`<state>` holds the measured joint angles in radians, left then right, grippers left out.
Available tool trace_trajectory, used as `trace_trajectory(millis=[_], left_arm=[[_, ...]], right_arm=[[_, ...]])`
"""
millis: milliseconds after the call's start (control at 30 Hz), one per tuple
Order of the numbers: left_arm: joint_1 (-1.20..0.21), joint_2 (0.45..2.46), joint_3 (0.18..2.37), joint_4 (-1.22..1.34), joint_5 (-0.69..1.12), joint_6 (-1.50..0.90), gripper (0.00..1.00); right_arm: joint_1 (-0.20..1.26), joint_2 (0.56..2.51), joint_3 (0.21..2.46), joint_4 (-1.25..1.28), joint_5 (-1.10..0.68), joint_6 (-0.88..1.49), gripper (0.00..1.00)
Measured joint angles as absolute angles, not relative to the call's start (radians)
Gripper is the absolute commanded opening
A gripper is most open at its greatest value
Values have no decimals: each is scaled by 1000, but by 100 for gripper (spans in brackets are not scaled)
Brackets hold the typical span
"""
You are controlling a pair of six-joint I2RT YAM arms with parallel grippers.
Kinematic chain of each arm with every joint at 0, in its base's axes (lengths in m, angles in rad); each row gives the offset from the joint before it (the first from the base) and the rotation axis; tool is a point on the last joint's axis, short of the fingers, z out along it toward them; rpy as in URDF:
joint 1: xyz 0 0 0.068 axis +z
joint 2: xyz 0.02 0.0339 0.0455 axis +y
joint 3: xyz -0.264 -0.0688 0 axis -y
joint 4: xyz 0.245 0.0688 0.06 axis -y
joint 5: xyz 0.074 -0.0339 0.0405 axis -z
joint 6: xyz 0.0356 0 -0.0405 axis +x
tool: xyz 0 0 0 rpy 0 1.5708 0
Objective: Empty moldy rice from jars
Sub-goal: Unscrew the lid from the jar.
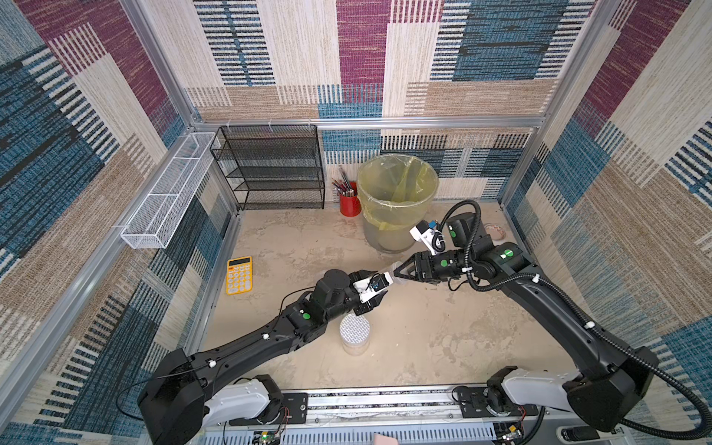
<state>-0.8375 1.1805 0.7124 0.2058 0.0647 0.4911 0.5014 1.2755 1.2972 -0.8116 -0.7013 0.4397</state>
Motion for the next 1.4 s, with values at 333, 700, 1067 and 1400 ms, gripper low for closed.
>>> trace_trajectory(millis=[333, 700, 1067, 1400], left_arm=[[-819, 1155, 707, 196, 99, 465, 0], [-820, 1147, 705, 152, 139, 446, 0], [-814, 1139, 689, 113, 161, 445, 0], [-813, 1117, 671, 125, 127, 444, 0]], right_arm=[[490, 1272, 1273, -735, -749, 267, 52], [477, 1350, 1385, -757, -799, 37, 60], [464, 1385, 1411, -759, -807, -80, 65], [451, 1277, 1352, -813, -644, 227, 70]])
